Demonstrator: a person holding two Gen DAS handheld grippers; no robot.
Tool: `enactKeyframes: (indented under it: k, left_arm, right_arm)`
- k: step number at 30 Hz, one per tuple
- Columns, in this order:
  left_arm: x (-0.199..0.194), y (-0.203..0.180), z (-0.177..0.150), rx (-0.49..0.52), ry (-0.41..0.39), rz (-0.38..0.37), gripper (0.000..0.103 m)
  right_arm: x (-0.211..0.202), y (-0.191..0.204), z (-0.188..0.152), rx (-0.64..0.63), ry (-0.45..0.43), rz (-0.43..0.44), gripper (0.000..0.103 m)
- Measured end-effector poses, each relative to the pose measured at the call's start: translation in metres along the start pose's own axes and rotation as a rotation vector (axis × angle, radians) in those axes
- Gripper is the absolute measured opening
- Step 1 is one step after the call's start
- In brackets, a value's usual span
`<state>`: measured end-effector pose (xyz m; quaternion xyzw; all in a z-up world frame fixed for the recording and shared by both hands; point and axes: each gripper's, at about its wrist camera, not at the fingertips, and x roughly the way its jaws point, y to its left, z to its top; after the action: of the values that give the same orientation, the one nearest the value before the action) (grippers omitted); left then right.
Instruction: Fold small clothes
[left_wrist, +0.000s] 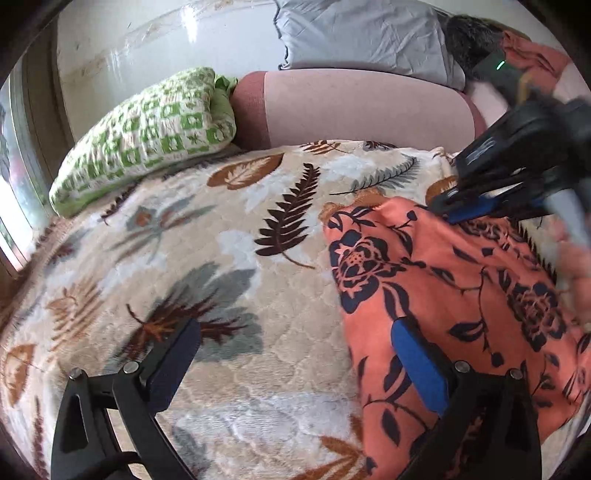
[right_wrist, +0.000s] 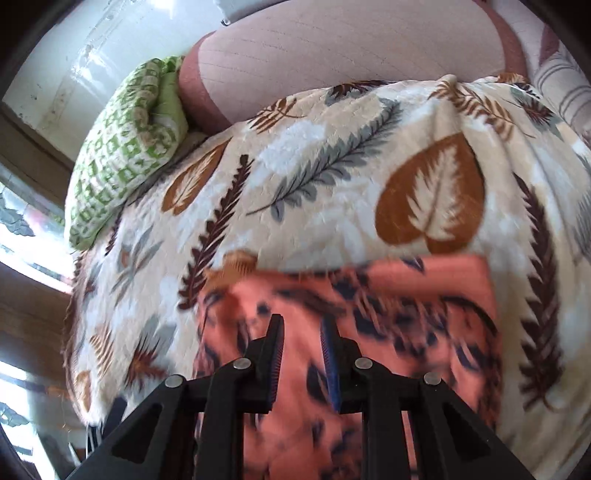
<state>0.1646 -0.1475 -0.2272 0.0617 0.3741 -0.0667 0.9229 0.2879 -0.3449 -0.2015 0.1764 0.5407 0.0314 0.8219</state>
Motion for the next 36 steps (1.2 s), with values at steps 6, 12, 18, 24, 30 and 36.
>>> enactKeyframes:
  k: [6,12,18,24,30,36]
  left_arm:
    - [0.006,-0.004,0.006,-0.007,0.035,-0.006,0.102]
    - [0.005,-0.004,0.007,0.005,0.019,0.017,0.102]
    - [0.002,-0.010,0.004,0.023,-0.009,0.059,0.102]
    - [0.002,-0.021,0.001,0.091,-0.045,0.103,0.102]
    - [-0.002,-0.016,0.007,0.100,-0.031,0.082,0.102]
    - [-0.022,-0.009,0.008,0.072,-0.071,-0.006,0.102]
  right_arm:
    - [0.028,-0.006,0.005,0.004,0.039,-0.017,0.023]
    - [-0.041,-0.028,-0.008,0.012,-0.071,-0.036,0.024]
    - [-0.051,-0.070,-0.020,0.093,-0.017,-0.112,0.024]
    - [-0.027,-0.089,-0.029,0.141,0.042,-0.094,0.024]
    - [-0.084,-0.078,-0.050,0.105,-0.004,-0.063,0.024]
    - [-0.122,-0.067,-0.097,0.030,0.012,-0.043,0.024]
